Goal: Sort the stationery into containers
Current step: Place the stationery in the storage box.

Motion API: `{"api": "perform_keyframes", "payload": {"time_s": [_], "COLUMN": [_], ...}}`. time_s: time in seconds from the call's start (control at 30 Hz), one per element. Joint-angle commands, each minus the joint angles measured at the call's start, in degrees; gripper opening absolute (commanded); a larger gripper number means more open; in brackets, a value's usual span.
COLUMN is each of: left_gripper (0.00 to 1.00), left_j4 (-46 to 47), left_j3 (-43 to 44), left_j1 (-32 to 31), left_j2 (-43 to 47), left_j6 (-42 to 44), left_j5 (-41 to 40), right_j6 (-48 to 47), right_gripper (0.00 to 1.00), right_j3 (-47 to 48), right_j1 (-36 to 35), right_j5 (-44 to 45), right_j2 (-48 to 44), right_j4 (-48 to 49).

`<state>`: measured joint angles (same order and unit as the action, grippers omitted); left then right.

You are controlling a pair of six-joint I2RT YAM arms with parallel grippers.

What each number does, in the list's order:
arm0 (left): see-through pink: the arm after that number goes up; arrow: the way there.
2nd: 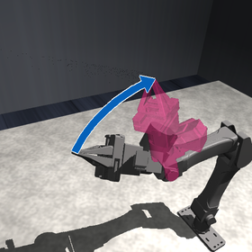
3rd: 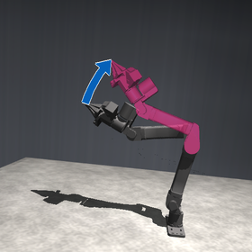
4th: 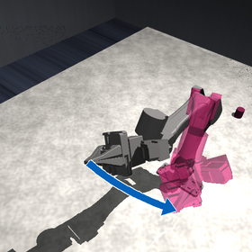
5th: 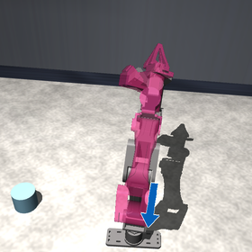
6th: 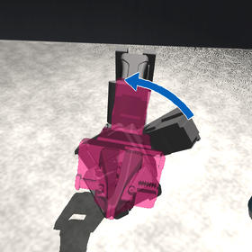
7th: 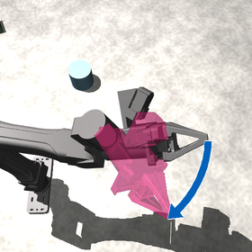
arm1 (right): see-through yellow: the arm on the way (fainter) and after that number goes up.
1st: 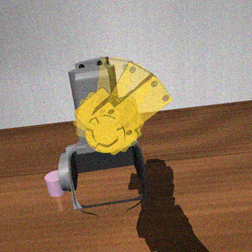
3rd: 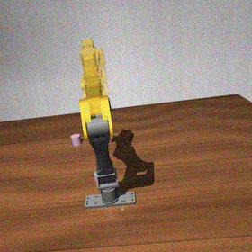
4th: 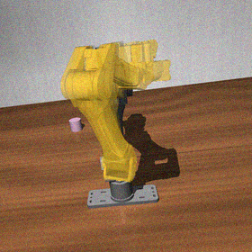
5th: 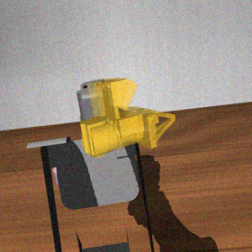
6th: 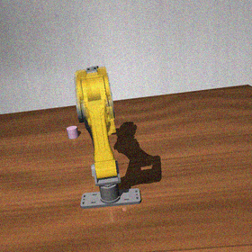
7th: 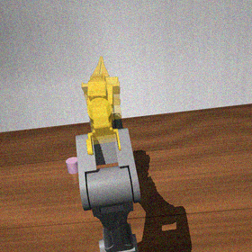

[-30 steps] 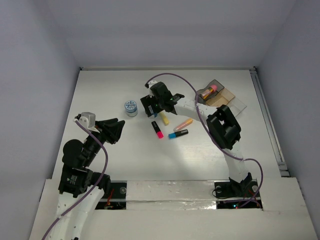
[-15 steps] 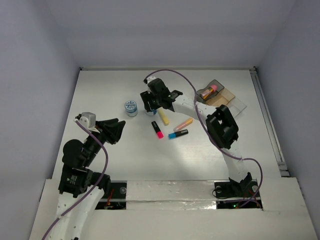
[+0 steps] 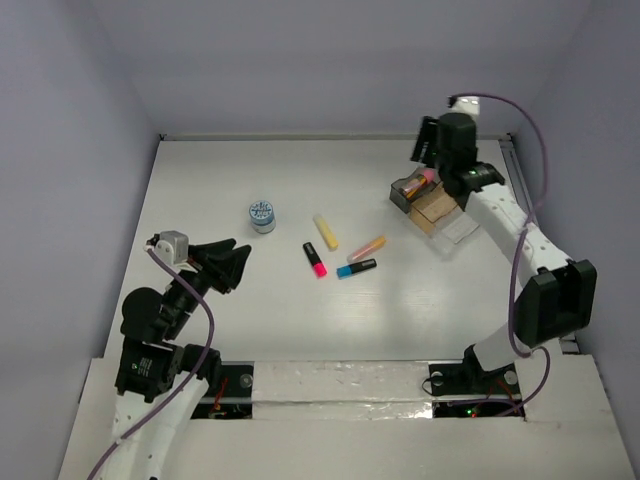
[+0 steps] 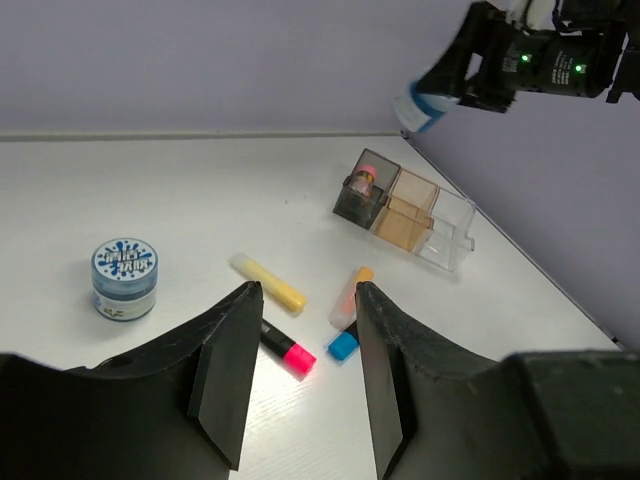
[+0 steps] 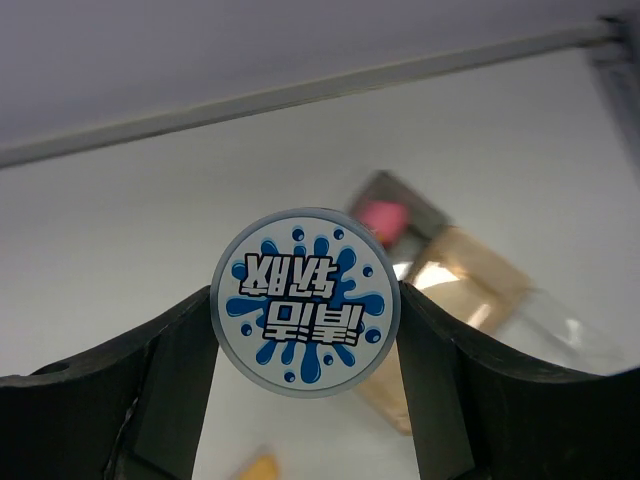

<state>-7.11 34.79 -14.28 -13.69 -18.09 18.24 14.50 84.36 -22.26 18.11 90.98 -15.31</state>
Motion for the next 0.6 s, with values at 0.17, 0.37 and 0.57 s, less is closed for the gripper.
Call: {"api": "perform_keyframes", "payload": {"time_s": [0.17,0.37,0.57], "left_gripper": [0.4,0.4,0.4], "left_j4": [2.98,2.63,2.54], "left_j3": [-0.42,-0.24,-0.24], "left_j1": [-2.5,-3.73,-4.26], "left_j2": [1.83,2.62,3.15], "left_j6": [0.16,0.16,0.24], "left_j5": [0.75,0.22,-0.13], "right_j6": [5.27,4.66,4.57], "right_gripper": [0.44,0.44,0.44], "right_j3": [-7.63,-6.84,-6.57], "right_j1": [13.12,15.67,16.28], "right_j5": [2.72,2.37,3.95], "right_j2": [-2.56,1.12,4.03], "right_j4": [1.69,0.81,0.1]}}
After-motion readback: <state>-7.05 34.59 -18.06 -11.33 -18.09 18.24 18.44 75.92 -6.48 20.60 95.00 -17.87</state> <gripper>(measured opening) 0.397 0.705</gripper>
